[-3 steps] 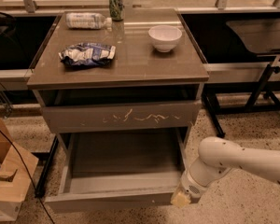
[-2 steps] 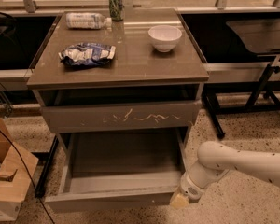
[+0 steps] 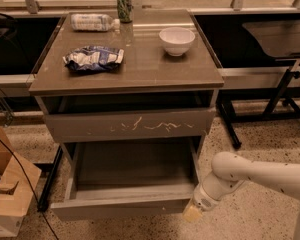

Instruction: Close middle drawer

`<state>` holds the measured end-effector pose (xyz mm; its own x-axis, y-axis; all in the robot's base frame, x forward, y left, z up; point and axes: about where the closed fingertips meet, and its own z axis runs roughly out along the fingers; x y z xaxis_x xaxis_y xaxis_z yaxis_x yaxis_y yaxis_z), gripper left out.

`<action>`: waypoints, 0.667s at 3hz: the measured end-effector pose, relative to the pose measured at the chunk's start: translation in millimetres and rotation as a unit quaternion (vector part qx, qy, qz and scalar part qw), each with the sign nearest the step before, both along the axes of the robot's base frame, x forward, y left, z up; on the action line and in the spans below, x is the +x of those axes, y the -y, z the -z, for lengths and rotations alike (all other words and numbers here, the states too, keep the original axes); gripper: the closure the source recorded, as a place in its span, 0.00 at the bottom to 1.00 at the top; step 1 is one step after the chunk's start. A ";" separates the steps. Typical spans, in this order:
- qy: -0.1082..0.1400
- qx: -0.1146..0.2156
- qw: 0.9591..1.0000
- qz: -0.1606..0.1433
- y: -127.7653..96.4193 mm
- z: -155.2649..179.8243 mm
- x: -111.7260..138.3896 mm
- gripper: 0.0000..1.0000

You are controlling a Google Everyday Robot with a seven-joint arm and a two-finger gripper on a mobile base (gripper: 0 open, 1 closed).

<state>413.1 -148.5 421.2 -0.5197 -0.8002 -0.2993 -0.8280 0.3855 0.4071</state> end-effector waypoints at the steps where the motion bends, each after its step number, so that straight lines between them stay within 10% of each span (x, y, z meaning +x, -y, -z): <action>1: 0.017 0.002 1.000 -0.001 0.6 0.6 26.3 1.00; 2: 0.039 0.006 0.999 -0.034 -12.3 0.2 59.6 1.00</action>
Offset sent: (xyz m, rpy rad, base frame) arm 0.2173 0.0313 0.0409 0.0344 -0.3223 0.1059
